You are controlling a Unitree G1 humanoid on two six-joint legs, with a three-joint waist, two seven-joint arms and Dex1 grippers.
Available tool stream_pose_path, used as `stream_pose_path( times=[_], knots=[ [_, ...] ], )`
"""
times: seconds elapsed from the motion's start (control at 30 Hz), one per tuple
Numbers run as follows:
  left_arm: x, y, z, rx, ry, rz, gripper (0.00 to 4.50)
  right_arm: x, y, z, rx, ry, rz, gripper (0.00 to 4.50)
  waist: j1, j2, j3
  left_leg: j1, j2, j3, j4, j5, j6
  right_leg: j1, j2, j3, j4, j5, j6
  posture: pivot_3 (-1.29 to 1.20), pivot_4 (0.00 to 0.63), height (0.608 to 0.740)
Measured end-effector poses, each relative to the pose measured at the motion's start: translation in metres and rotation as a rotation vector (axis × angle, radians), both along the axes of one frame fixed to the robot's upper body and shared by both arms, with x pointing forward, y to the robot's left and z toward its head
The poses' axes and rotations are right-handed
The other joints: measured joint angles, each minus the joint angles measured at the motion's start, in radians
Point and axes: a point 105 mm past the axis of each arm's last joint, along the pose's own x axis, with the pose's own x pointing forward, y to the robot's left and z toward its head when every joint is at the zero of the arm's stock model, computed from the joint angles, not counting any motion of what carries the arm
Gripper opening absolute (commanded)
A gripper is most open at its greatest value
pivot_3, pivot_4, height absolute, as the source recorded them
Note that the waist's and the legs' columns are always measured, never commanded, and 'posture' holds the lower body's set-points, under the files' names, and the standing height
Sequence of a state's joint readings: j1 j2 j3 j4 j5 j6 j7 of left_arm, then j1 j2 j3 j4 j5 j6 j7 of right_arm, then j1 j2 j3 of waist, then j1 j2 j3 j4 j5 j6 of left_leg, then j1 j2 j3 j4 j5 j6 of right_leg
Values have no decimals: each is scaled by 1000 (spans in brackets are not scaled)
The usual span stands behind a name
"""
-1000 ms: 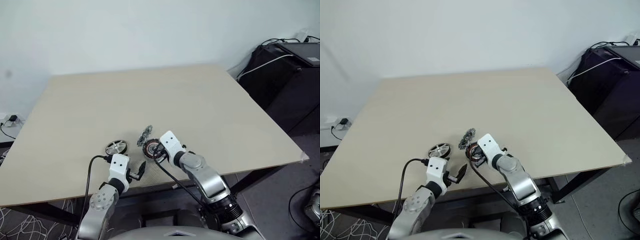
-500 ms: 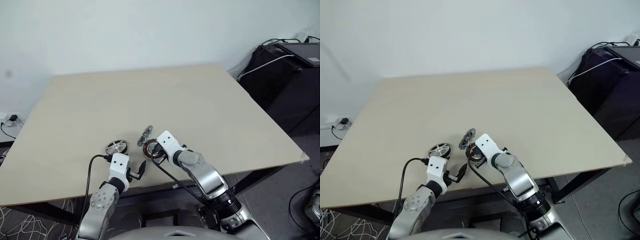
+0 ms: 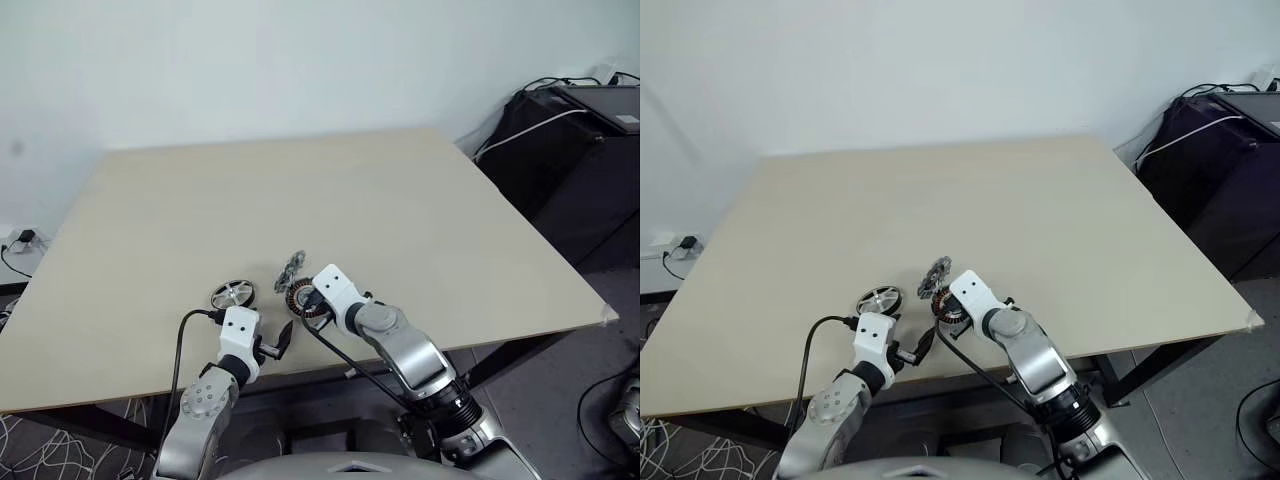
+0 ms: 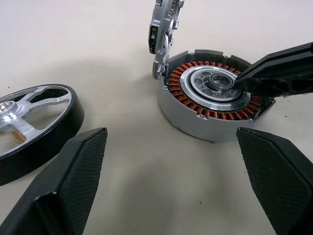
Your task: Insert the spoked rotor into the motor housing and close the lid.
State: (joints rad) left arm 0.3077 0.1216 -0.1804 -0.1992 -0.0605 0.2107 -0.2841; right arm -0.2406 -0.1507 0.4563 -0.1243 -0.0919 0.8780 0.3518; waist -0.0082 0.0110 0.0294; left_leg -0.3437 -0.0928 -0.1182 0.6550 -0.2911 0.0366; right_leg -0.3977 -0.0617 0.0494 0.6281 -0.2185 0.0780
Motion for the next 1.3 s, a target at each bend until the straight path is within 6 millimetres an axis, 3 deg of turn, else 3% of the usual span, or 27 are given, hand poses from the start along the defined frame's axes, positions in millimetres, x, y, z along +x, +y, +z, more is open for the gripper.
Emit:
stream_pose_path(
  times=[0.5, 0.73, 0.9, 1.3],
  knots=[
    [0, 0, 0, 0, 0, -2, 4500, 0, 0, -1, -2, -7, 7, 19, 0, 0, 0, 0, 0, 0, 0, 0, 0, 0, 0, 0, 0, 0, 0, 0, 0, 740],
    [0, -1, 0, -2, -1, -3, 4500, 5, -3, 10, -14, -57, 11, 19, -1, 0, 0, 0, 0, 0, 0, 0, 0, 0, 0, 0, 0, 0, 0, 0, 0, 740],
    [0, -1, 0, -3, -1, -4, 4500, 8, 4, 17, 2, -75, 21, 19, -1, 0, 0, 0, 0, 0, 0, 0, 0, 0, 0, 0, 0, 0, 0, 0, 0, 740],
    [0, -1, 0, -4, 0, -4, 4500, 14, 19, 4, -16, -48, 63, 19, -1, 0, 0, 0, 0, 0, 0, 0, 0, 0, 0, 0, 0, 1, -2, 0, 0, 740]
  ],
)
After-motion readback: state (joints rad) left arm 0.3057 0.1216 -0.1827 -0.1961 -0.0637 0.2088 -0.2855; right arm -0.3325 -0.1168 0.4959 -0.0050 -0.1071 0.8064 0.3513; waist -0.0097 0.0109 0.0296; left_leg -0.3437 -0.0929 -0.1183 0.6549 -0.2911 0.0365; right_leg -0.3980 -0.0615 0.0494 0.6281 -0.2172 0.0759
